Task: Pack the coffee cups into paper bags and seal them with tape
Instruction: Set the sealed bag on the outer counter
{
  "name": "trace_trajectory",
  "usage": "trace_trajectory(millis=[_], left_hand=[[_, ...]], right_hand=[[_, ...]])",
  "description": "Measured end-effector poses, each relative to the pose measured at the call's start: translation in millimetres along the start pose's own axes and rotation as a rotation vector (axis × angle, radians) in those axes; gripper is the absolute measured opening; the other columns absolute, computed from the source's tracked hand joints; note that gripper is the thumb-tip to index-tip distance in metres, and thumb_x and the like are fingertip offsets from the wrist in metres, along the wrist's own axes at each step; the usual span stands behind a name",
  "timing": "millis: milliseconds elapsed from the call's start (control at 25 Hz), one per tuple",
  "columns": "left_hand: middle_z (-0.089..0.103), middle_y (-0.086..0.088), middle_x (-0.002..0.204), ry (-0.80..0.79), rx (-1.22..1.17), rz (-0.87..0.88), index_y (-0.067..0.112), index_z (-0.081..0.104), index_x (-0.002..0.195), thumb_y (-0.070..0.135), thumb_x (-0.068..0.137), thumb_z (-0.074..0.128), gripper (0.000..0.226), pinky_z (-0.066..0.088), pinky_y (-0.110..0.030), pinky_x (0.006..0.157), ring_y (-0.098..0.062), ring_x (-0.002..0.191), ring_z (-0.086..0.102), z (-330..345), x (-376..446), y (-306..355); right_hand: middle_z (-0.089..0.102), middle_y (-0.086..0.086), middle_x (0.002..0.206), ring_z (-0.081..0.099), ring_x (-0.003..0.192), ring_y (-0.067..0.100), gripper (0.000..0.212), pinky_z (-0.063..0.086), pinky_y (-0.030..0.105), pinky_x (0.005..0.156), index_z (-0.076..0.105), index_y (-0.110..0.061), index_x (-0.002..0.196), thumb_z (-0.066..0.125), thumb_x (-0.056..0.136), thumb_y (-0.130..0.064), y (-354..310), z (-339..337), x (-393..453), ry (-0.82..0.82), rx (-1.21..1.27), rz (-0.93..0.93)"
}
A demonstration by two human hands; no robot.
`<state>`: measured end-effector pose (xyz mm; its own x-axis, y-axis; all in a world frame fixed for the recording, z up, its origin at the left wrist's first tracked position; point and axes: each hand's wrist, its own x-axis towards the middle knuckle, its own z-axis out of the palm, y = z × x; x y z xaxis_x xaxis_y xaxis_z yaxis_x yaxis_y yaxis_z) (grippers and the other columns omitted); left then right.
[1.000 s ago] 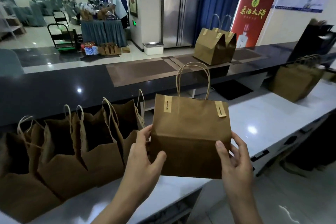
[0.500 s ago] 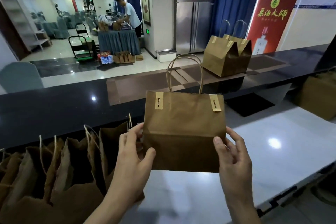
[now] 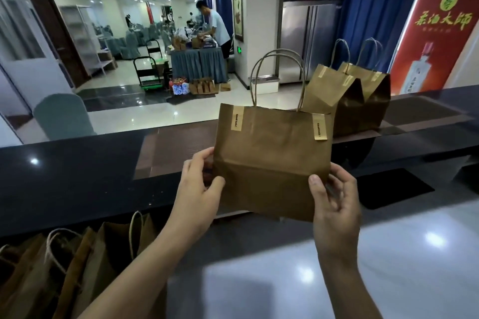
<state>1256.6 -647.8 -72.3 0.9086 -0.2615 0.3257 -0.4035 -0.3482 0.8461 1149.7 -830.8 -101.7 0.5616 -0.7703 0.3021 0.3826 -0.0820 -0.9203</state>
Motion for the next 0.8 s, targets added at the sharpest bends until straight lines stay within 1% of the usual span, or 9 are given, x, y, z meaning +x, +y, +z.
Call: trace_trajectory(millis=[80, 240, 400, 520, 640, 680, 800], left_hand=[[0.047, 0.011, 0.120, 0.016, 0.003, -0.016, 0.039, 0.043, 0.139, 0.011, 0.097, 0.055, 0.052, 0.045, -0.010, 0.079, 0.010, 0.103, 0.048, 12, 20, 0], [0.047, 0.010, 0.120, 0.026, -0.025, -0.070, 0.037, 0.043, 0.140, 0.013, 0.097, 0.055, 0.051, 0.050, -0.028, 0.092, -0.002, 0.106, 0.052, 34, 61, -3], [0.049, 0.006, 0.125, -0.001, -0.068, -0.136, 0.037, 0.044, 0.140, 0.016, 0.097, 0.054, 0.048, 0.053, -0.040, 0.098, -0.010, 0.109, 0.057, 60, 116, -17], [0.050, 0.004, 0.127, -0.017, -0.077, -0.177, 0.038, 0.045, 0.138, 0.017, 0.097, 0.056, 0.047, 0.053, -0.042, 0.099, -0.012, 0.112, 0.058, 78, 155, -34], [0.051, 0.004, 0.127, -0.031, -0.072, -0.197, 0.037, 0.045, 0.138, 0.016, 0.095, 0.057, 0.050, 0.053, -0.043, 0.099, -0.013, 0.111, 0.060, 94, 186, -49], [0.050, 0.004, 0.127, -0.034, -0.074, -0.201, 0.036, 0.045, 0.139, 0.016, 0.094, 0.058, 0.051, 0.053, -0.043, 0.099, -0.014, 0.110, 0.060, 100, 194, -53], [0.046, 0.005, 0.130, -0.038, -0.094, -0.205, 0.035, 0.042, 0.142, 0.016, 0.094, 0.058, 0.054, 0.054, -0.041, 0.098, -0.014, 0.107, 0.062, 117, 212, -61]], right_hand=[[0.065, -0.011, 0.121, 0.064, 0.110, -0.001, 0.030, 0.054, 0.015, 0.086, 0.058, -0.038, 0.120, 0.067, 0.092, -0.031, 9, 3, 21, -0.013, 0.010, -0.005], [0.065, -0.009, 0.122, 0.064, 0.113, 0.000, 0.030, 0.051, 0.013, 0.086, 0.058, -0.034, 0.122, 0.066, 0.096, -0.021, 25, 13, 60, -0.019, 0.038, -0.019], [0.066, -0.014, 0.121, 0.062, 0.115, -0.002, 0.033, 0.050, 0.010, 0.087, 0.058, -0.033, 0.128, 0.065, 0.097, -0.022, 44, 25, 97, -0.042, 0.007, -0.019], [0.067, -0.013, 0.125, 0.061, 0.118, -0.001, 0.035, 0.050, 0.014, 0.092, 0.058, -0.036, 0.129, 0.065, 0.097, -0.023, 60, 35, 118, -0.042, -0.015, -0.011], [0.065, -0.013, 0.128, 0.060, 0.119, -0.002, 0.036, 0.049, 0.009, 0.091, 0.059, -0.035, 0.129, 0.065, 0.097, -0.022, 77, 43, 131, -0.039, -0.034, 0.008], [0.064, -0.013, 0.129, 0.058, 0.120, -0.002, 0.036, 0.050, 0.012, 0.094, 0.059, -0.035, 0.130, 0.065, 0.097, -0.022, 84, 44, 134, -0.041, -0.044, 0.015], [0.059, -0.010, 0.133, 0.056, 0.123, 0.001, 0.038, 0.051, 0.027, 0.104, 0.057, -0.034, 0.132, 0.065, 0.096, -0.024, 99, 48, 141, -0.034, -0.105, 0.022]])
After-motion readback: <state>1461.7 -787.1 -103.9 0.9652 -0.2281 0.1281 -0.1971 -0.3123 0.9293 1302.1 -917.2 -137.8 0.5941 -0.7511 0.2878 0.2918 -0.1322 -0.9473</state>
